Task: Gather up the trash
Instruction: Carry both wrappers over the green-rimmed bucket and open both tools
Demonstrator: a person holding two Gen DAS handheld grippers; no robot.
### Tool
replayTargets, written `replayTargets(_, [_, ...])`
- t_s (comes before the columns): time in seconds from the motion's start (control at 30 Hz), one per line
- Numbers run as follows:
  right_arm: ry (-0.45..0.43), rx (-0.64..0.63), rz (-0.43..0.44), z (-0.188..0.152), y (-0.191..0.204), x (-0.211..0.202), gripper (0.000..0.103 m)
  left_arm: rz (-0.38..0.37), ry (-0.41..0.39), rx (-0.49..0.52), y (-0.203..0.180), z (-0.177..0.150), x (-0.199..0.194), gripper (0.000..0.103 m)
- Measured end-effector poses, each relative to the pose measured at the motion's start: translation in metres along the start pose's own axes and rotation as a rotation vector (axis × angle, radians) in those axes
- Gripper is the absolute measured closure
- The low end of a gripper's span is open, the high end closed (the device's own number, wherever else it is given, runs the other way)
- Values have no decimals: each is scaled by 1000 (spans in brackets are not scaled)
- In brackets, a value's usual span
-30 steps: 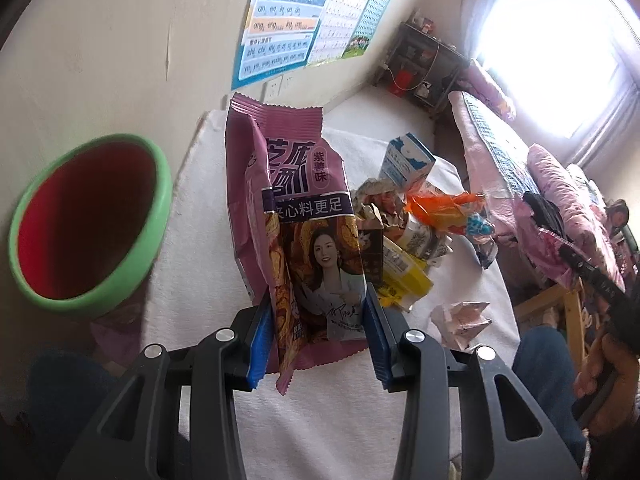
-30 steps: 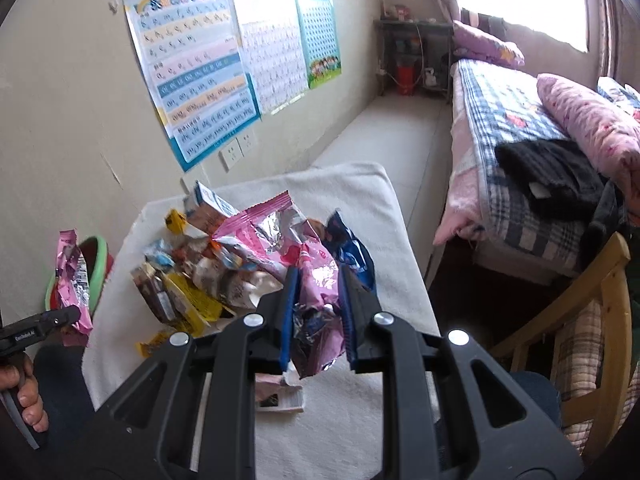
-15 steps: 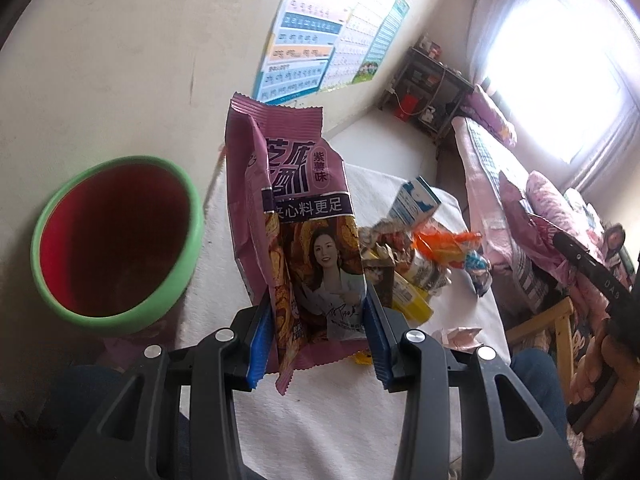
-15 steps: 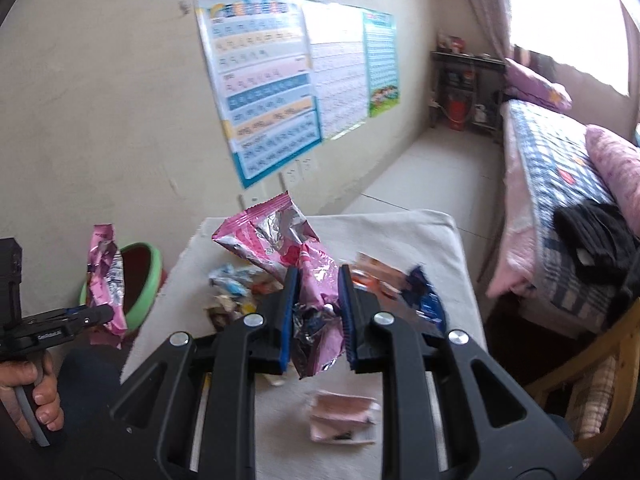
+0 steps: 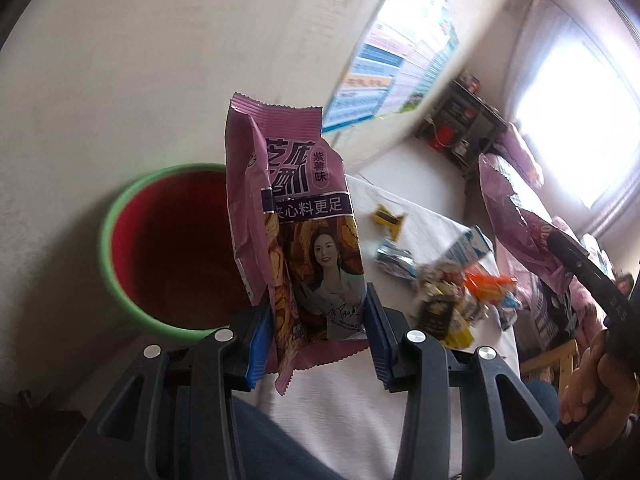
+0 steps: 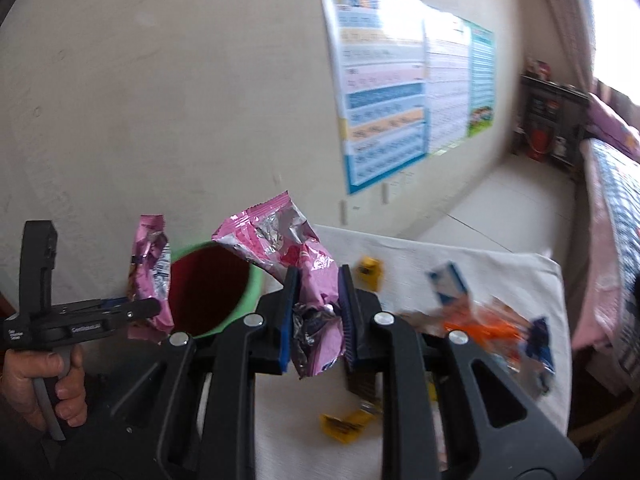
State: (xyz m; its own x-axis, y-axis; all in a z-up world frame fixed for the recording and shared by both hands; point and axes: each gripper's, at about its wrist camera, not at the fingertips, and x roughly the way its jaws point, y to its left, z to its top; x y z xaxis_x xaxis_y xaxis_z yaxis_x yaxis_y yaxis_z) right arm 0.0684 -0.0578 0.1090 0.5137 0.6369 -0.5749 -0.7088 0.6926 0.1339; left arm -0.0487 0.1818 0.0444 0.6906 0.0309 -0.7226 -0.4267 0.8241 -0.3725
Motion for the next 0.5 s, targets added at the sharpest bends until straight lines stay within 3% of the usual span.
replayTargets(0.5, [85,-28,148,37,94,96,83,41,1,-55,63,34,-9,61])
